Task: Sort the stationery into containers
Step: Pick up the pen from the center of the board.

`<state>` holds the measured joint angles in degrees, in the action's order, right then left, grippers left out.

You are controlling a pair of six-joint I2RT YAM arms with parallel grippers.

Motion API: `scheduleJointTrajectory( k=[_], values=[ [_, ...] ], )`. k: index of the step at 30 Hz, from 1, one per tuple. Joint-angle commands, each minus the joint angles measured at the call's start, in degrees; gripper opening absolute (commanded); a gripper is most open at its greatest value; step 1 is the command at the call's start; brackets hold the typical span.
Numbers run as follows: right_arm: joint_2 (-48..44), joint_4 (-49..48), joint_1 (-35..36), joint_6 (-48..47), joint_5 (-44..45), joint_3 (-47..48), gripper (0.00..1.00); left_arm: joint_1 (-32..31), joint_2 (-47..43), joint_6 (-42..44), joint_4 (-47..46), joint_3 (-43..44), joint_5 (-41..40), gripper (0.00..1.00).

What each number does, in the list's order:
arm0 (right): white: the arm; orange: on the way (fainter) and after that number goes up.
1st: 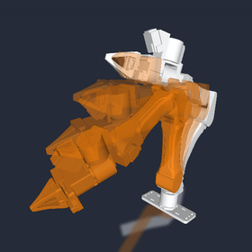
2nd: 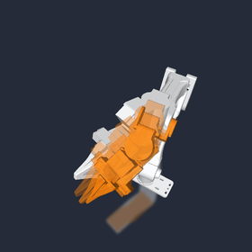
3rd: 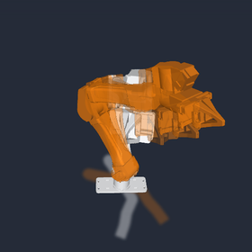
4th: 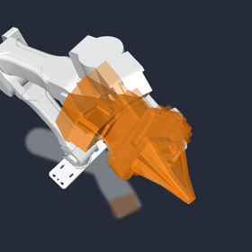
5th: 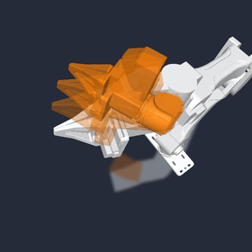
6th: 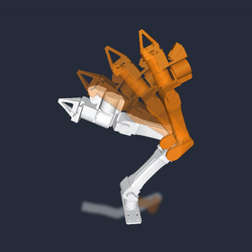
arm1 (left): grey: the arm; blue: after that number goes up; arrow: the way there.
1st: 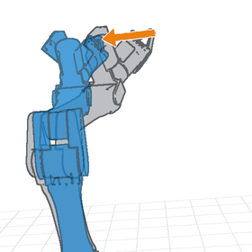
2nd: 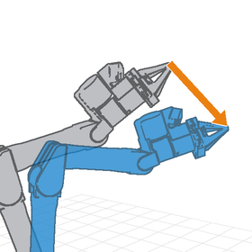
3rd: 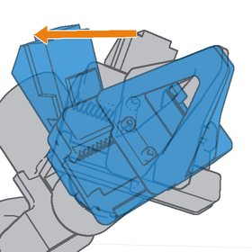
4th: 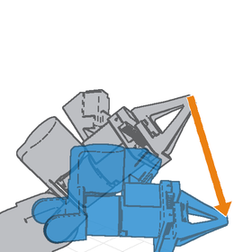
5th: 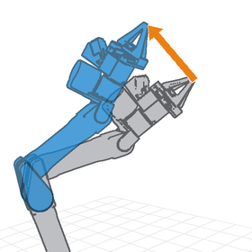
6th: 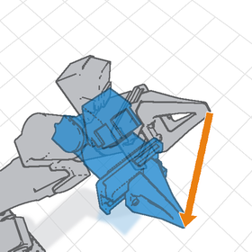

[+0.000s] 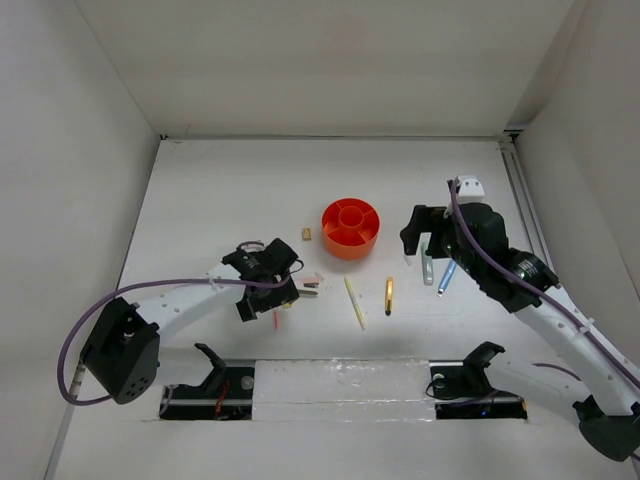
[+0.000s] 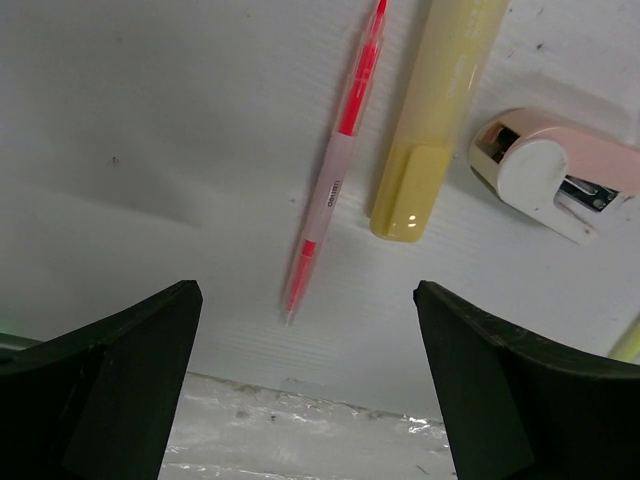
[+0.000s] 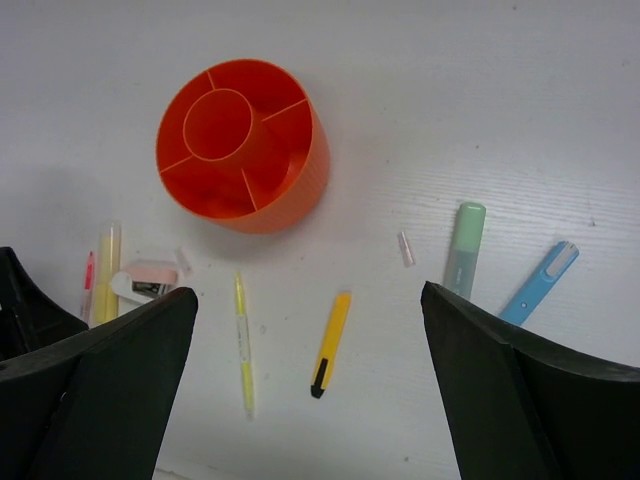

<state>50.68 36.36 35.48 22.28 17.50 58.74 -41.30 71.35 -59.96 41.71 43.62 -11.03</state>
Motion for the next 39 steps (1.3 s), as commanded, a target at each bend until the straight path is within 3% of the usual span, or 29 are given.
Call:
scheduleJointTrajectory(
  k=[1, 4, 7, 12, 20, 22, 23, 31, 39],
  values=[
    [-0.4, -4.5, 1.1, 0.0, -1.8, 0.0, 1.0, -0.9, 0.7, -2.4, 2.5, -0.5, -1.8, 0.83],
    [-0.4, -5.2, 1.1, 0.0, -2.9, -0.6, 1.0, -0.9, 1.3, -3.0, 2.5, -0.5, -2.3, 0.8],
    [-1.5, -5.2, 1.6, -0.5, -3.4, -0.6, 1.0, -0.9, 3.2, -3.0, 3.0, 0.1, -2.3, 0.67],
    [-2.5, -6.2, 1.6, -0.5, -4.0, -1.2, 1.0, -0.9, 7.4, -1.7, 3.0, 1.1, -2.9, 0.6],
    [-3.6, -6.7, 1.6, -1.0, -5.1, -1.2, 1.0, -0.9, 11.5, -1.0, 2.0, 1.6, -2.9, 0.6],
    [-3.7, -6.7, 1.6, -1.0, -5.1, -1.2, 1.0, -0.9, 12.1, -1.0, 1.4, 1.6, -2.9, 0.59],
    [-3.7, -6.7, 1.6, -1.0, -5.1, -1.2, 1.0, -0.9, 12.1, -1.0, 1.4, 1.6, -2.9, 0.53],
    [-3.7, -6.7, 1.6, -1.0, -6.9, -0.6, 1.0, -0.4, 12.1, -1.0, -0.4, 0.6, -4.5, 0.48],
    [-3.0, -8.0, 2.1, -1.0, -8.7, -1.0, 1.0, 1.7, 12.1, 1.8, -5.1, -1.8, -2.8, 0.27]
  ],
)
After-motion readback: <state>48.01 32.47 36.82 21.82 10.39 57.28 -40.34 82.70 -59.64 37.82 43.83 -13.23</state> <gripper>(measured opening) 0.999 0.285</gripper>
